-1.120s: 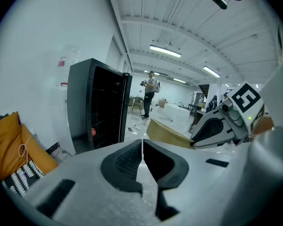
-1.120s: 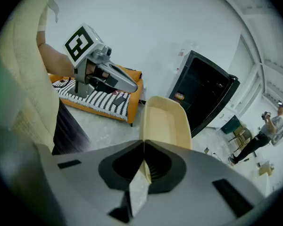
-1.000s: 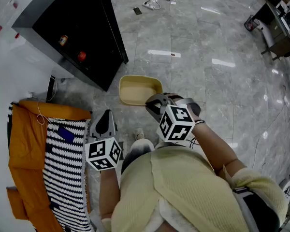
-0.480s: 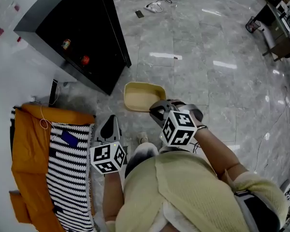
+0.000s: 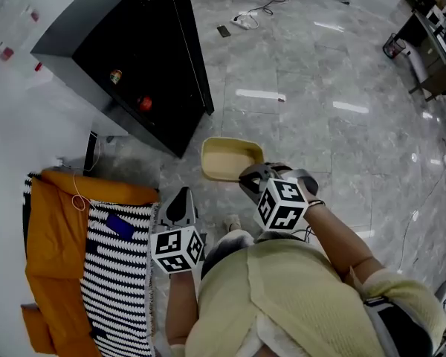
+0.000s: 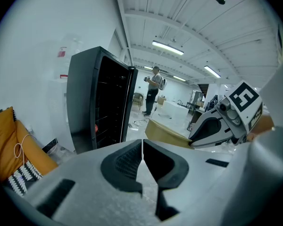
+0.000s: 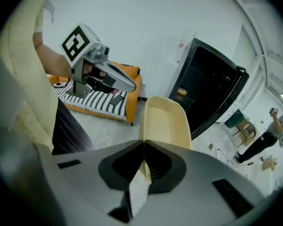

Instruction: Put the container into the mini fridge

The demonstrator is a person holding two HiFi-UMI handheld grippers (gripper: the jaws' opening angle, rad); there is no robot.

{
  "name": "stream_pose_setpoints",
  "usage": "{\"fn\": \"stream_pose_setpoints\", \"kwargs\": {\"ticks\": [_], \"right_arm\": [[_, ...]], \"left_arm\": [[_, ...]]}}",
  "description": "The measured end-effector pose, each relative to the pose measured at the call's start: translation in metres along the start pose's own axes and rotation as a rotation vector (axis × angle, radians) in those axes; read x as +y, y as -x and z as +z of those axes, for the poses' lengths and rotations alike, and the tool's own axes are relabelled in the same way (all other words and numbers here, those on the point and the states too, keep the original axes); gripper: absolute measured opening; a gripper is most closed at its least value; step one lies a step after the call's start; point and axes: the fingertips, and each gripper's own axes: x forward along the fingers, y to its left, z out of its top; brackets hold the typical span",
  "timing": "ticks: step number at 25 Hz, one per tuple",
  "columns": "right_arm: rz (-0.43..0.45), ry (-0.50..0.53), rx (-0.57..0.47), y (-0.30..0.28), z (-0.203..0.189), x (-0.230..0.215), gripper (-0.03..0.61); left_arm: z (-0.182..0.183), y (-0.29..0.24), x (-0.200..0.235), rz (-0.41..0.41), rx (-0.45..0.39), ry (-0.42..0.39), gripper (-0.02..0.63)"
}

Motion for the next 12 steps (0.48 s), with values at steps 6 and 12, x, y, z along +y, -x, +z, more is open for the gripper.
{"fn": "stream_pose_setpoints", "kwargs": {"ticks": [6,12], "right_arm": [[-0.003,-0.005,0.02,-0.018,0.016,-0.008,0.034],[-0.001,-0.01,0.047,-0.026,0.02,-0.01,0.034]], "left_arm": [[0.004,-0.008,0.019,-0.029,0.013,0.003,0.026],[0.007,-0.019,0.03,-0.051,0.015,0.008,0.025]]}}
